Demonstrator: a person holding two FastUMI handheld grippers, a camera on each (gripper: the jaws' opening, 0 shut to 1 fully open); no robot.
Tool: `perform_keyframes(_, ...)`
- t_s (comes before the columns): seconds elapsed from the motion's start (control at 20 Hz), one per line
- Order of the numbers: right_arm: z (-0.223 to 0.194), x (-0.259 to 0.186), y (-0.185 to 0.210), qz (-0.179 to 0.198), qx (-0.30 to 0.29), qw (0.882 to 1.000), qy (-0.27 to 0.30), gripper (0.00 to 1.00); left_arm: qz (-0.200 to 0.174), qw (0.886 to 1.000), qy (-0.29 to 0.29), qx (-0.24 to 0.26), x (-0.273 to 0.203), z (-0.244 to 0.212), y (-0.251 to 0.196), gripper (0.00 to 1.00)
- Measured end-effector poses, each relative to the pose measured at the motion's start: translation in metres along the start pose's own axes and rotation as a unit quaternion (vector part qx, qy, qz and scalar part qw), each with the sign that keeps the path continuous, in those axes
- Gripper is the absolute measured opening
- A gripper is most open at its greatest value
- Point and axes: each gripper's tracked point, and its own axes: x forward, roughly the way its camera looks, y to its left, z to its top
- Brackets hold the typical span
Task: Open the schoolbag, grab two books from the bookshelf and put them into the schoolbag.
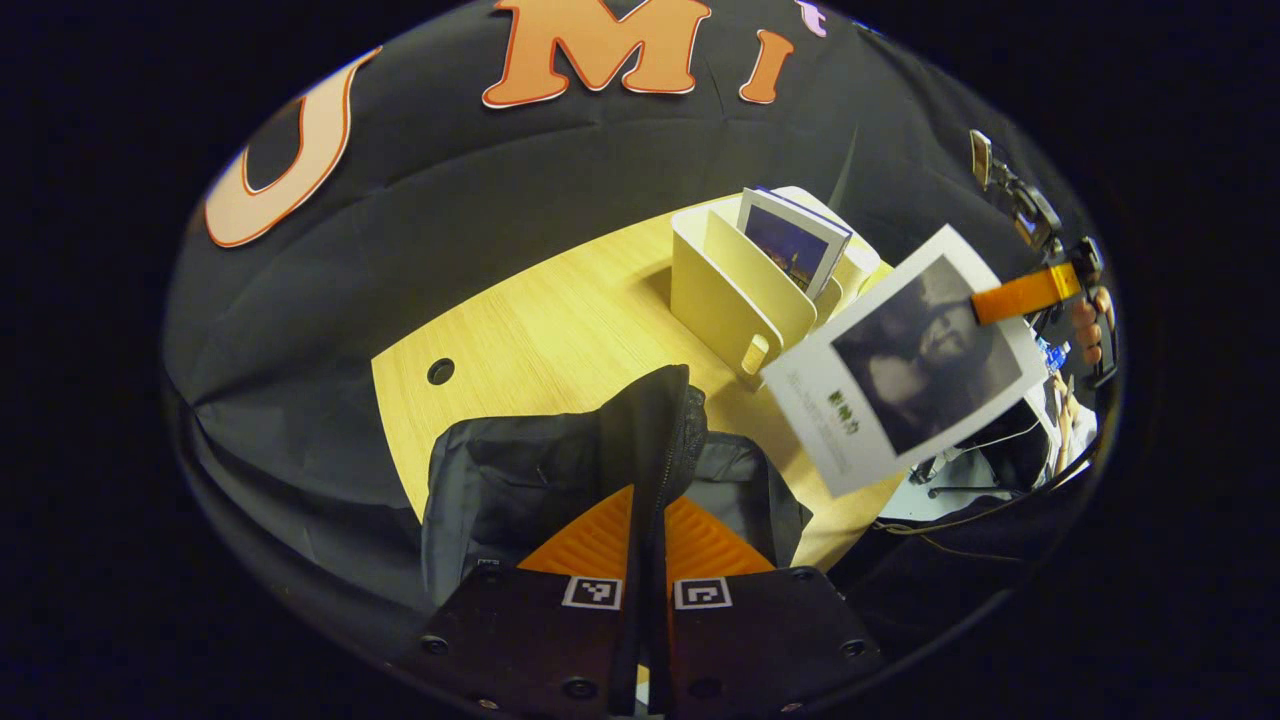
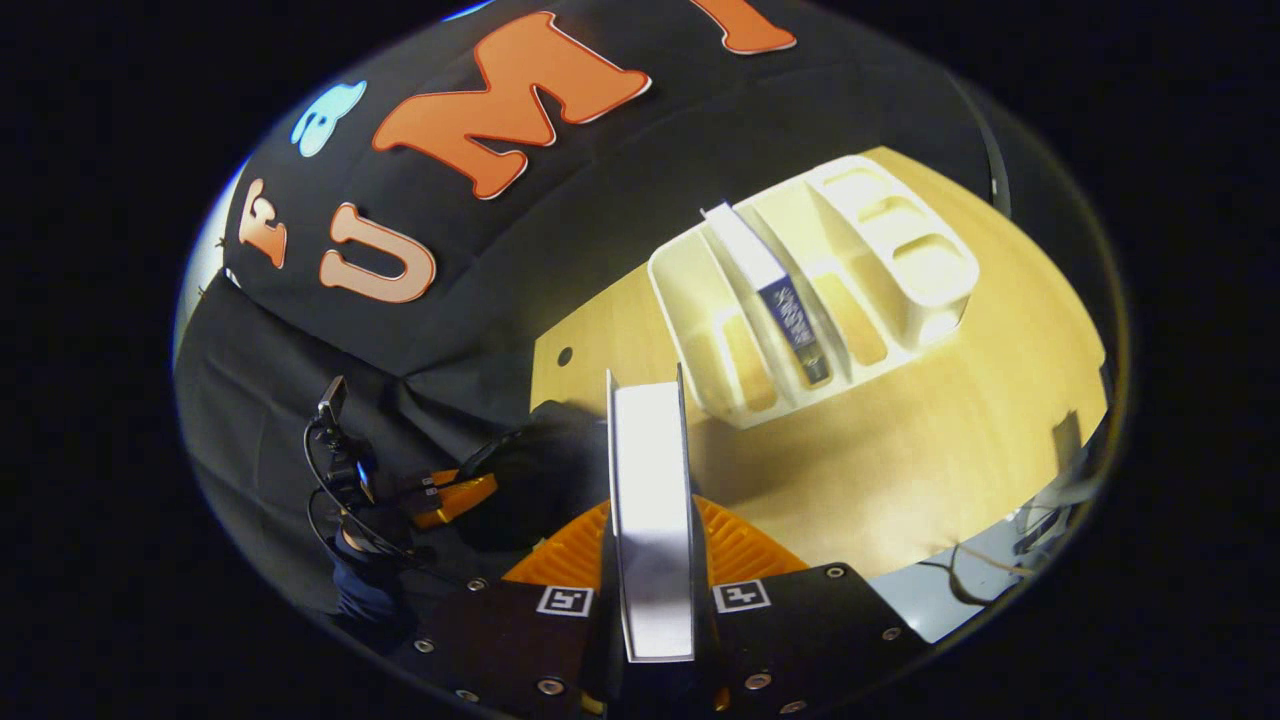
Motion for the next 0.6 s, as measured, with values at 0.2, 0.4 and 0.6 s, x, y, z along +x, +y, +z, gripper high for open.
perform_keyframes(0.2,-0.030,0.044,0.021,0.057,0.024,0.998,0.011,0.29,-0.005,1.000,-0.016,-0.020,-0.001,0.006,-0.004,0.05)
perform_keyframes(0.4,-0.044,0.094,0.032,0.088,0.051,0.995,0.009,0.29,-0.013,0.998,-0.031,-0.049,0.004,0.005,-0.014,0.05)
perform_keyframes(0.6,-0.048,0.145,0.045,0.114,0.094,0.989,-0.015,0.29,-0.015,0.996,-0.049,-0.075,0.001,0.007,-0.021,0.05)
